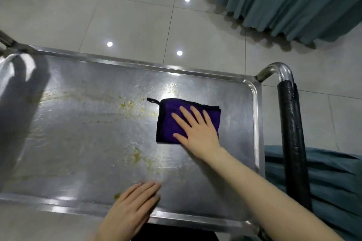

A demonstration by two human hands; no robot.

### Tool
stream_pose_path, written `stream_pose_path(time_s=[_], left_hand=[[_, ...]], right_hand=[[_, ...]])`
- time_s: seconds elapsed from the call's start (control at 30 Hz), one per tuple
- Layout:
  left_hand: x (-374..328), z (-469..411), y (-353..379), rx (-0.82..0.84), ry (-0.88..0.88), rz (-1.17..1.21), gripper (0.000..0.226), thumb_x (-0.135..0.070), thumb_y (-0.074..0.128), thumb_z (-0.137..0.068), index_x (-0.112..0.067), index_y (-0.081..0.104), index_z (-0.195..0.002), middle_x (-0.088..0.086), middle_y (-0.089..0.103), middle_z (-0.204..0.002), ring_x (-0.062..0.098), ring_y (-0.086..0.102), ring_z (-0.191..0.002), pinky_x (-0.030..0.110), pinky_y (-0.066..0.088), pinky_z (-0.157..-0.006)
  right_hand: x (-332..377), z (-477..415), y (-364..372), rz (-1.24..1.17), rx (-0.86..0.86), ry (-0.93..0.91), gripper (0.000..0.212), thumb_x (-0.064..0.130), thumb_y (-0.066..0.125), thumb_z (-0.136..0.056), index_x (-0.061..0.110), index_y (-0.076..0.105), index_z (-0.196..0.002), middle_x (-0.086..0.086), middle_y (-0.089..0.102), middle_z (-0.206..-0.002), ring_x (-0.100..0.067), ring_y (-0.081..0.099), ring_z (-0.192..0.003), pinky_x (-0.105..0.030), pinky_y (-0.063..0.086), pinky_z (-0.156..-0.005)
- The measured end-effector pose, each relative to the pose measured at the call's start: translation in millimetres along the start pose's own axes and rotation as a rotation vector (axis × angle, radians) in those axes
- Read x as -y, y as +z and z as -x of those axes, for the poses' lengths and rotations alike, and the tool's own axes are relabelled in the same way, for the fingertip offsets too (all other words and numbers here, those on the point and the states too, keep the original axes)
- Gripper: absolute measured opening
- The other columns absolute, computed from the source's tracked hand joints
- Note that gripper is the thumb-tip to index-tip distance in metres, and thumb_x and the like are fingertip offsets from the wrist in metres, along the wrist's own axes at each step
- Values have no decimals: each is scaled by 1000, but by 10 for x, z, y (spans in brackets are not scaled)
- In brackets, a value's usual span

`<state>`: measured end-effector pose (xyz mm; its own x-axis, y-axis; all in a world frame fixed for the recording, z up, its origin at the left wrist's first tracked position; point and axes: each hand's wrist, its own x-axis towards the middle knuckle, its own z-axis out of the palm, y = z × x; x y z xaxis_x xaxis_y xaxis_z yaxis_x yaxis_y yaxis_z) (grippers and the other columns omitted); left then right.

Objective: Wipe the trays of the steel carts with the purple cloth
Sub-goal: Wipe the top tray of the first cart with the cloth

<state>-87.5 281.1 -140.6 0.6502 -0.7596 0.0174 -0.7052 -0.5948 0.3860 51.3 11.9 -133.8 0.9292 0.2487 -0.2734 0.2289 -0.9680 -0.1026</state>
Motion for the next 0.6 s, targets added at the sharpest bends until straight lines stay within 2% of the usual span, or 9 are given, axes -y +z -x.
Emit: stream_pose_path(time_s=[0.07, 0.2, 0.3, 0.4, 0.5, 0.6], left_hand=[[3, 57, 23, 5, -9, -25, 36, -24, 50, -90, -19, 67, -121, 2, 49, -145, 18, 49, -131, 35, 37, -105], [-55, 47, 76, 1, -57, -42, 38, -25, 52, -89, -18, 65, -123, 1, 48, -146, 18, 48, -132, 38, 36, -105], [-97, 39, 72, -7, -94, -37, 38, -27, 51, -89, -19, 65, -123, 0, 50, -144, 17, 50, -130, 37, 36, -104], [-128, 34, 55, -20, -100, -34, 37, -26, 45, -93, -16, 66, -122, 2, 52, -142, 19, 52, -128, 35, 37, -103], [-138, 29, 63, -22, -107, -32, 39, -24, 53, -84, -14, 68, -119, 4, 53, -140, 20, 53, -127, 34, 36, -103], [-139, -1, 28, -20, -110, -21, 41, -22, 55, -80, -14, 68, -118, 3, 54, -140, 20, 54, -126, 34, 37, -102]], right_hand=[[-210, -489, -169, -5, -4, 38, 65, 64, 27, -96, 40, 10, -154, 7, 1, -164, -21, -3, -150, -51, -7, -119], [-331, -1076, -226, -44, -17, 103, 67, 62, 27, -97, 34, 9, -155, 8, -7, -163, -20, -12, -150, -55, -7, -118], [-81, -807, -60, -73, -61, 117, 64, 57, 23, -99, 32, 7, -156, 9, -3, -163, -21, -10, -150, -57, -6, -117], [261, -58, 163, -51, -74, -36, 63, 55, 26, -98, 32, 13, -155, 7, 3, -164, -24, -3, -151, -60, 1, -117], [474, 487, 311, -33, -43, -102, 61, 52, 32, -99, 32, 19, -155, 6, 9, -163, -25, 8, -150, -60, 7, -117], [308, 123, 143, -24, 13, -130, 59, 55, 26, -100, 38, 12, -155, 10, 1, -163, -20, -1, -151, -56, -1, -119]])
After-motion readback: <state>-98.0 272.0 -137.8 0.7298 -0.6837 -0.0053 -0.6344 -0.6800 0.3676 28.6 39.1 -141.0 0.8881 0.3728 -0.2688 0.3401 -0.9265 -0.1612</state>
